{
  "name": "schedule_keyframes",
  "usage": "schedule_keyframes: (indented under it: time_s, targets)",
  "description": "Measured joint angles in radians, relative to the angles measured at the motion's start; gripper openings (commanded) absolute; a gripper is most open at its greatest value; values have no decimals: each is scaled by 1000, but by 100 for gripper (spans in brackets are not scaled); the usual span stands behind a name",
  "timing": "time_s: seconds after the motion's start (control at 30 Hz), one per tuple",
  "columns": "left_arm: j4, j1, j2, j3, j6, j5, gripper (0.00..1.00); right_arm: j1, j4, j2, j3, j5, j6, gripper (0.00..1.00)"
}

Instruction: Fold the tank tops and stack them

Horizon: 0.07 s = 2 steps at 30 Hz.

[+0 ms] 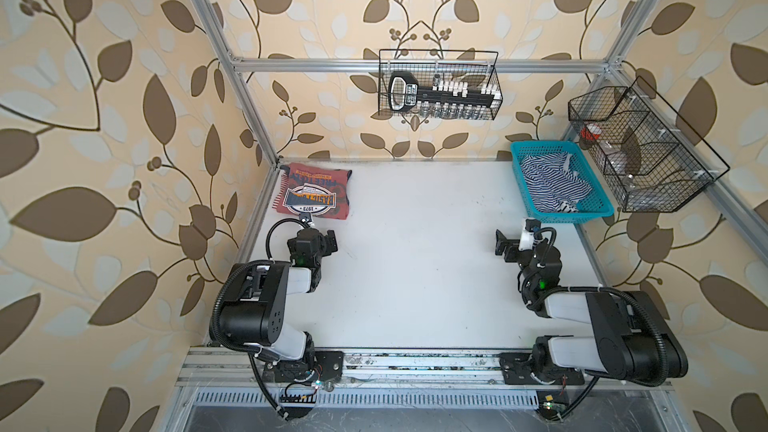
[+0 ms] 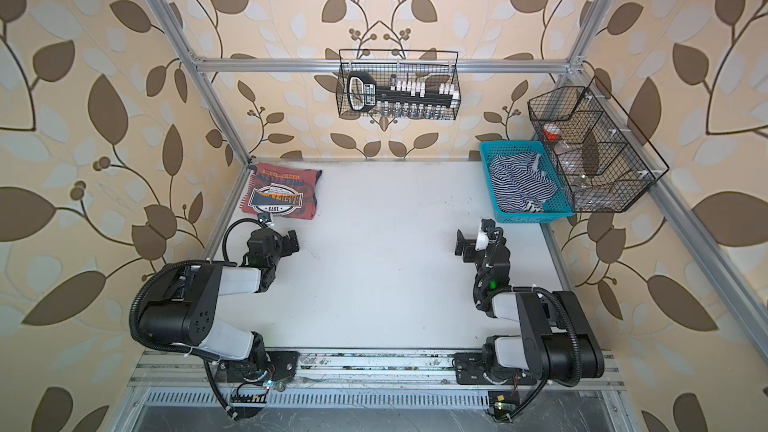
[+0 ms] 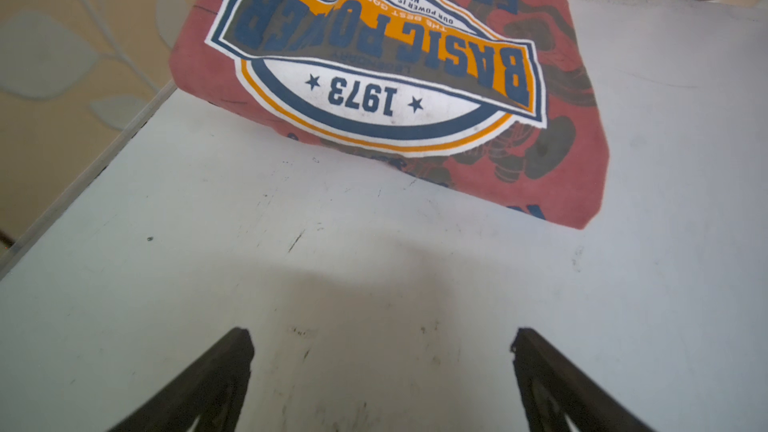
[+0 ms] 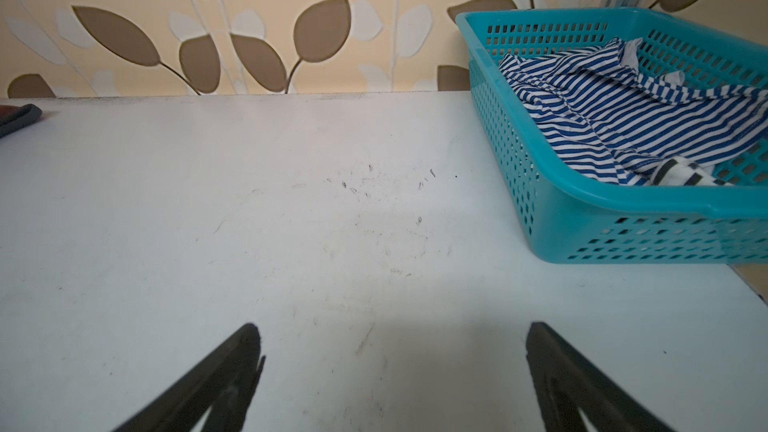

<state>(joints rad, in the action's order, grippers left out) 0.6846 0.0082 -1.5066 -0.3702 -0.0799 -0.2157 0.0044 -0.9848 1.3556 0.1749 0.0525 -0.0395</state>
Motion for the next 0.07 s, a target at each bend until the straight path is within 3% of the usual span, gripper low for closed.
schedule_keyframes:
  time_s: [0.07]
  targets:
    - [0,0,0,0,0,0,99,0,0,0,0,0,0,100]
